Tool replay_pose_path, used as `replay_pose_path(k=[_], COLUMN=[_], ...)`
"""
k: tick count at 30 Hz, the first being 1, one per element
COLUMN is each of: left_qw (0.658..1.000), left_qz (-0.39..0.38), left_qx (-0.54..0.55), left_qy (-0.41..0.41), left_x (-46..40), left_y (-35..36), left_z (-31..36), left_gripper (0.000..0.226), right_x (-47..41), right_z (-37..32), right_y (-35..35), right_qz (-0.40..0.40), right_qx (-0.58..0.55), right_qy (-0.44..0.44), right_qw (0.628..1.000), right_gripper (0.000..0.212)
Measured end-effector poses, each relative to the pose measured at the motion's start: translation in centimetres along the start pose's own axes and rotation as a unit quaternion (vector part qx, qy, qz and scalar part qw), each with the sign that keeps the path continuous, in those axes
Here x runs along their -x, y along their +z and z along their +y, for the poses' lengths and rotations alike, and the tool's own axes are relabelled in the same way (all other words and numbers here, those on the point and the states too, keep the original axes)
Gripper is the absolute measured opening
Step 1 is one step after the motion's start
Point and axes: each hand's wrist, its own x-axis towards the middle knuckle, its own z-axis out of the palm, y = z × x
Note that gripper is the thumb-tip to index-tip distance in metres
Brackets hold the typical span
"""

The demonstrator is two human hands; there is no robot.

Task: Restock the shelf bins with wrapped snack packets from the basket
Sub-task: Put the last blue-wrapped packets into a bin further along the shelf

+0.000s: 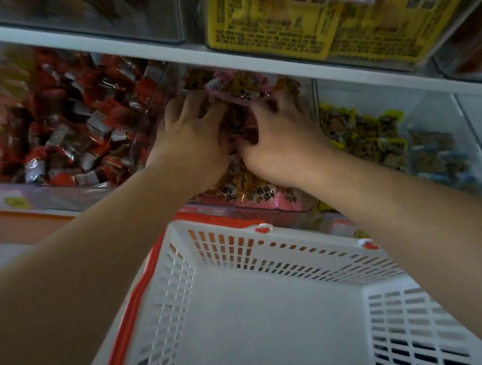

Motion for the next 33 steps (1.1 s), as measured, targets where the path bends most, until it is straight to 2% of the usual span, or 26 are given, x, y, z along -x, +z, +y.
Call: replay_pose_path(k=[3, 5, 9, 13, 16, 18, 22, 24, 26, 28, 31, 33], left_qw=[0.998, 0.999, 0.991, 0.987, 0.994, 0.996, 0.994, 0.998, 0.994, 0.989, 0.990, 0.995], left_qz=[0.046, 0.003, -0.112, -0.142, -0.105, -0.084, -0.104, -0.035, 0.053, 0.095, 0.087, 0.031], left_qx=[-0.022, -0.032, -0.071, -0.076, -0.033, -0.028, -0.018, -0.029, -0.002, 0.041, 0.078, 0.086], left_qy=[0.047, 0.042, 0.029, 0.009, -0.024, -0.009, 0.004, 0.035, 0.097, 0.110, 0.073, 0.046], left_x=[-2.1, -4.5, -7.8, -8.9, -7.8, -7.2, -7.3, -6.4, -4.7, -2.7, 1.0, 3.0], left_y=[-0.2, 0.6, 3.2, 4.1, 2.8, 2.5, 2.8, 2.5, 1.5, 0.6, -0.3, -0.1], left_z=[0.0, -0.8, -2.5, -2.8, -1.4, -1.4, -2.1, -1.6, -0.7, 0.1, 0.8, 0.2], left_gripper=[0.063, 0.063, 0.085, 0.084, 0.062, 0.059, 0.060, 0.058, 0.055, 0.051, 0.047, 0.054], right_x=[-1.4, -3.0, -5.2, -5.8, -5.6, -5.4, -6.0, -5.8, -4.5, -1.8, 3.6, 6.5], right_z=[-0.2, 0.0, -0.1, -0.2, 0.1, 0.4, 0.7, 0.8, 0.7, 0.3, -0.5, -0.8], right_y=[-0.2, 0.2, 0.8, 0.8, 1.3, 1.7, 2.0, 1.8, 1.2, 0.2, -0.6, -0.1], right_qz=[0.046, 0.023, -0.071, -0.101, -0.076, -0.052, -0.072, -0.048, 0.017, 0.065, 0.039, 0.000], right_qx=[-0.059, -0.064, -0.060, -0.065, -0.071, -0.067, -0.069, -0.082, -0.072, -0.059, -0.022, 0.020], right_qy=[0.000, 0.017, 0.093, 0.110, 0.103, 0.085, 0.082, 0.072, 0.031, -0.013, -0.029, -0.025], right_qw=[0.997, 0.998, 0.991, 0.987, 0.989, 0.993, 0.992, 0.993, 0.997, 0.996, 0.999, 1.000], right_gripper=[0.068, 0.066, 0.066, 0.075, 0.073, 0.069, 0.067, 0.067, 0.069, 0.078, 0.089, 0.085])
